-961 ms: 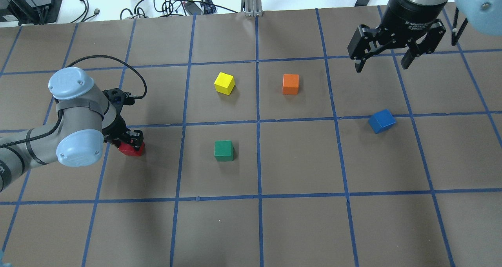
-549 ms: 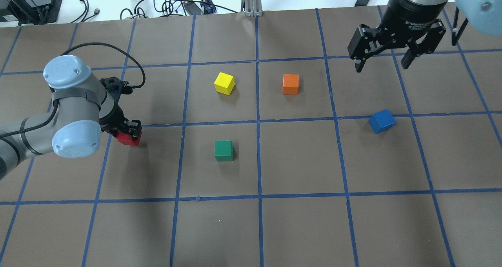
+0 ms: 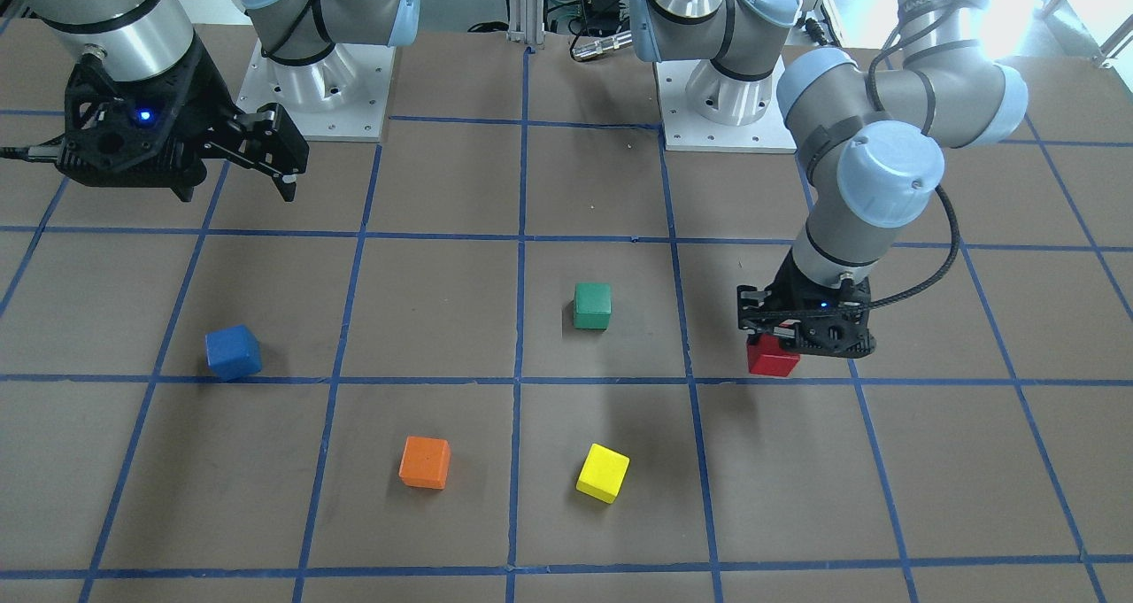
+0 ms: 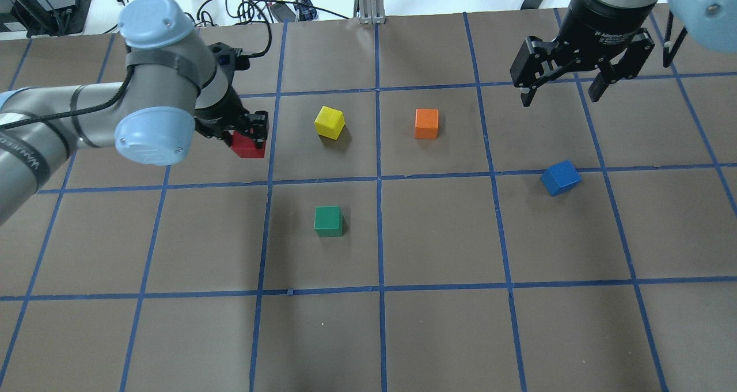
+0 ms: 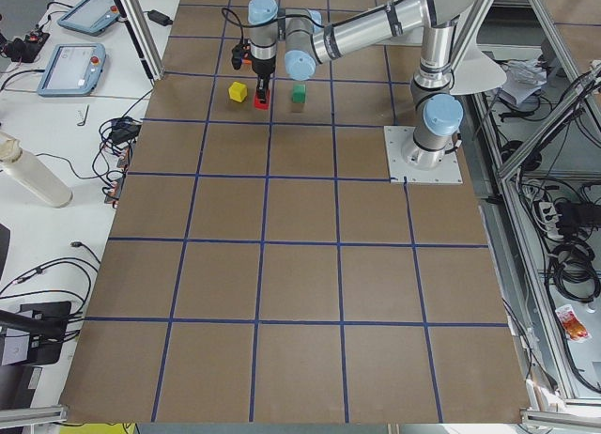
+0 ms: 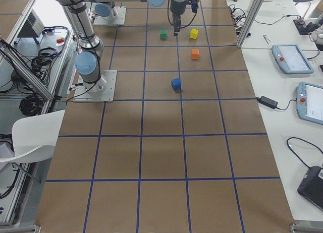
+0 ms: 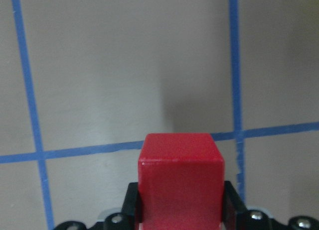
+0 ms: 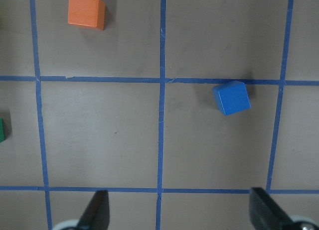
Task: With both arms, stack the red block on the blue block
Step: 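Lift the red cube with the left gripper and carry it toward the center, then lower the red cube and open the left gripper to release it, then raise the left gripper away while the right gripper moves toward the red cube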
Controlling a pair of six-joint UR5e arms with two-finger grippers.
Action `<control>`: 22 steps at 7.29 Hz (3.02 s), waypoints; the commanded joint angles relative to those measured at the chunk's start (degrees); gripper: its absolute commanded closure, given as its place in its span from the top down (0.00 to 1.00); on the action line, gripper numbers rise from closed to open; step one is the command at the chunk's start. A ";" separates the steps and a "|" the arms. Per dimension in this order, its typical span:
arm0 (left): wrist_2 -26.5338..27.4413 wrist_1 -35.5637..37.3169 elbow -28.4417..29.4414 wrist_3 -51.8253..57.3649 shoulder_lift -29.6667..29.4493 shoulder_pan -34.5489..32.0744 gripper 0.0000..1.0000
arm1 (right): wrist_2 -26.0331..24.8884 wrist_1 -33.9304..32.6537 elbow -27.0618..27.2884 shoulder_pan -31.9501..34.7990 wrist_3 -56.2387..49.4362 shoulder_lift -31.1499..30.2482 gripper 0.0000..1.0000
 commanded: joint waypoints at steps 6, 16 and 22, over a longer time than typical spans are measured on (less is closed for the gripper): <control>-4.02 -0.81 10.72 -20.72 -14.55 -24.61 0.08 | 0.10 0.00 -0.01 -0.09 0.07 0.02 1.00; -1.99 -18.25 16.94 -16.44 -3.52 -8.50 1.00 | 2.81 0.44 2.08 1.48 4.79 0.80 1.00; 0.12 -29.11 16.70 0.38 8.98 8.34 1.00 | 4.15 -22.55 12.91 15.27 33.76 14.04 1.00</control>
